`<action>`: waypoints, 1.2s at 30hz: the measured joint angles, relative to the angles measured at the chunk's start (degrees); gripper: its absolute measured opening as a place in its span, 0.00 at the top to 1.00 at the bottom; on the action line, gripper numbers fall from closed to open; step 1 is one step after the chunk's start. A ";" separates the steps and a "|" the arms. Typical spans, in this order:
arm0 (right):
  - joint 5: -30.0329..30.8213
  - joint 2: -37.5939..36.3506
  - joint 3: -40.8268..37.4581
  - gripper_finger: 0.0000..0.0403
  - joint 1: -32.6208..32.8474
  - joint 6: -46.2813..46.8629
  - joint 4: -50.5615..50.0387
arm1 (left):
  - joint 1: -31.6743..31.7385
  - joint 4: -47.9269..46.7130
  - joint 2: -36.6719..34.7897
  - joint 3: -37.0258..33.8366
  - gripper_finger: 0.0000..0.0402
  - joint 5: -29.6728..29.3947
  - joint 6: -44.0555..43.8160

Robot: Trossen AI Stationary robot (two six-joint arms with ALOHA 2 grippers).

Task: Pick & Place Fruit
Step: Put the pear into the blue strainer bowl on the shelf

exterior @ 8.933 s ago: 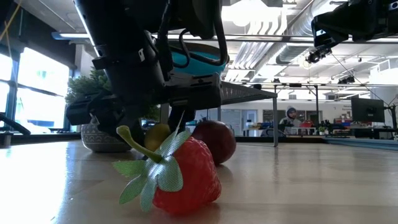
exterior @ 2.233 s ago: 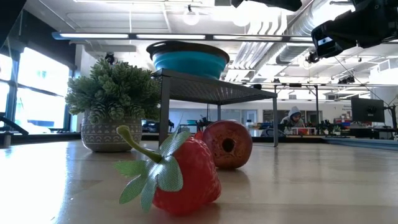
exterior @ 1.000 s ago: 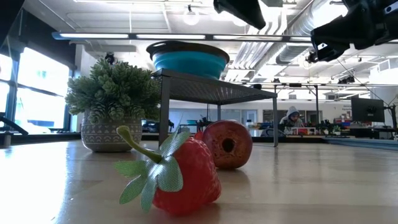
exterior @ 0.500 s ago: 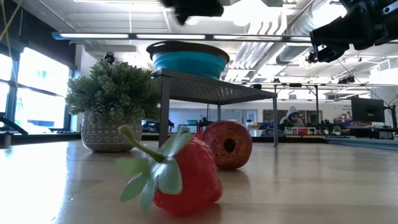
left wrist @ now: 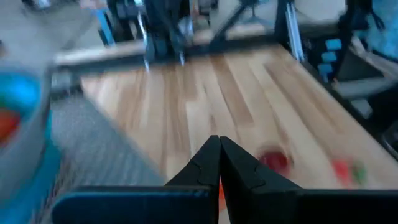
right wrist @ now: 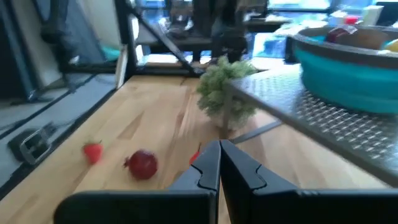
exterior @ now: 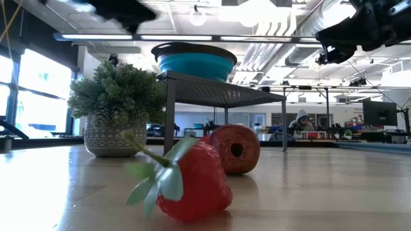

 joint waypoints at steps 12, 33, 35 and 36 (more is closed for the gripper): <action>4.21 1.10 0.00 0.99 0.03 2.30 5.55 | -2.04 -0.40 -21.89 -13.44 1.00 6.17 2.68; 4.11 19.44 2.63 0.99 0.15 9.53 31.66 | -2.29 -8.28 -54.41 -30.42 1.00 10.40 4.41; 4.03 22.45 5.16 0.99 0.15 9.60 31.49 | -2.29 -10.00 -56.66 -31.16 1.00 10.40 4.05; 3.91 23.99 6.64 0.99 0.15 9.46 31.50 | -2.29 -10.38 -57.56 -31.32 1.00 10.53 4.04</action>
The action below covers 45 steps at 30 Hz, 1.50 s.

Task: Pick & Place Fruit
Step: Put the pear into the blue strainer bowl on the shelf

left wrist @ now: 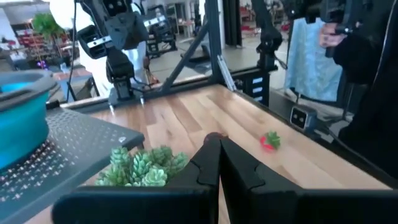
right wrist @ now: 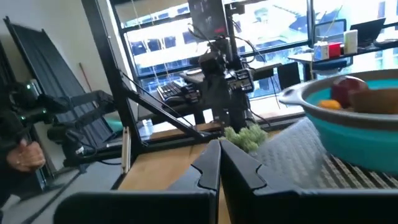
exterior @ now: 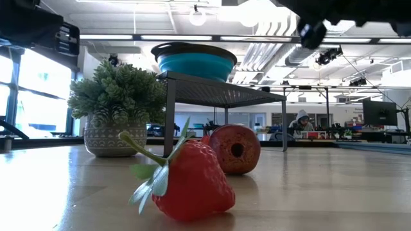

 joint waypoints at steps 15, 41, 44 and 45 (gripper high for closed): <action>2.10 12.58 28.49 0.99 -0.02 3.31 -45.54 | 0.00 -2.83 -3.64 -0.17 1.00 0.12 0.50; -1.80 38.83 48.96 0.99 -0.02 3.16 -57.57 | 0.00 -8.67 -3.64 -0.17 1.00 0.03 -0.20; -3.03 40.31 48.98 0.99 -0.02 3.79 -57.21 | 0.00 -11.57 -3.64 -0.17 1.00 0.03 -0.24; -3.19 40.74 48.96 0.99 -0.02 4.61 -57.06 | 0.00 -12.83 -3.64 -0.17 1.00 0.01 -0.24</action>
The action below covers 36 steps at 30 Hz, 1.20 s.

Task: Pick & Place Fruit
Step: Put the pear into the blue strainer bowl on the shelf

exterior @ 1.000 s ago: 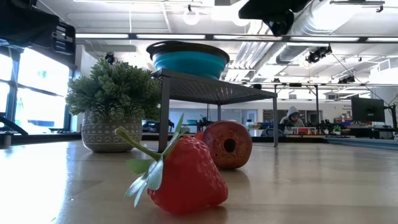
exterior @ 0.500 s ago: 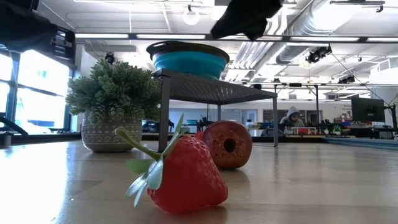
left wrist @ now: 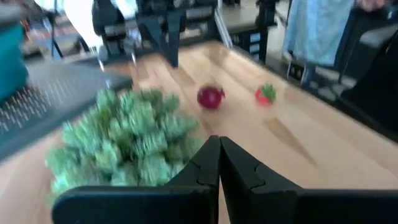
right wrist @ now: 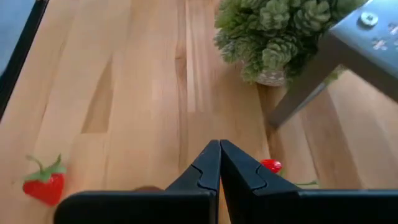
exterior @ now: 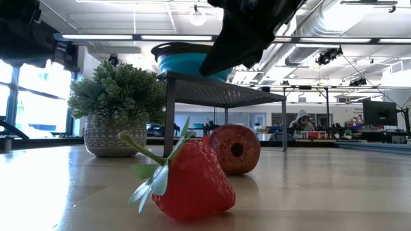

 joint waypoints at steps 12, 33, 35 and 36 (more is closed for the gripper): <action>2.71 0.69 0.02 0.71 -0.09 5.62 0.55 | 0.04 -3.10 0.02 0.07 1.00 -0.11 0.16; 2.72 5.66 -0.01 0.60 -0.50 6.18 0.94 | 0.04 -3.94 0.20 0.07 1.00 -0.01 0.20; 2.74 5.66 -0.01 0.60 -0.70 6.16 1.00 | 0.04 -3.92 0.20 0.07 1.00 -0.02 0.20; 2.74 5.66 -0.01 0.60 -0.79 6.17 0.98 | 0.04 -3.92 0.20 0.07 1.00 -0.01 0.20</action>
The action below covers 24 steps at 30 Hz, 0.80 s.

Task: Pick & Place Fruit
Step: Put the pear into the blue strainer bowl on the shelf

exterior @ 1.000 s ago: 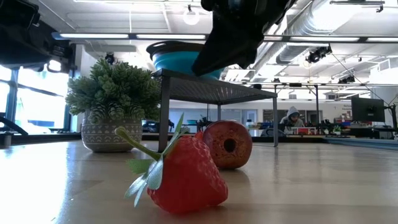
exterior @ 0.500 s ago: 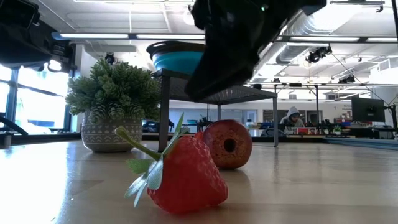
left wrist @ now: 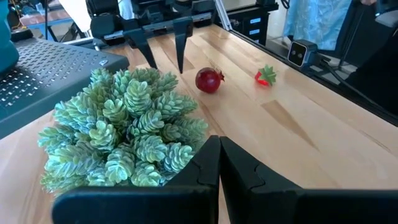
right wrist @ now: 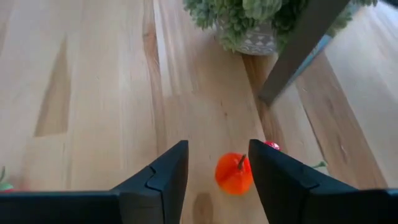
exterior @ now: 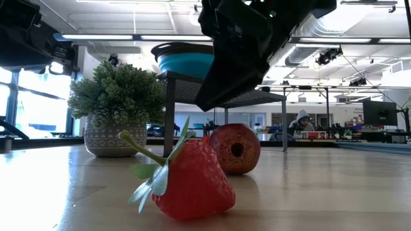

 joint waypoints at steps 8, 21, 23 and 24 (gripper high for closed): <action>1.91 0.00 -1.94 0.60 -0.68 0.67 0.36 | 0.00 0.81 0.02 -0.03 1.00 -0.10 -0.01; 0.42 0.04 -4.68 0.60 -1.25 1.36 5.57 | 0.00 3.02 0.04 -0.07 1.00 -4.88 -0.20; 0.39 0.04 -4.68 0.60 -1.25 1.11 5.46 | 0.00 3.02 0.04 -0.07 1.00 -4.91 -0.20; 0.39 0.04 -4.68 0.60 -1.25 1.02 5.44 | 0.00 3.01 0.04 -0.07 1.00 -4.91 -0.20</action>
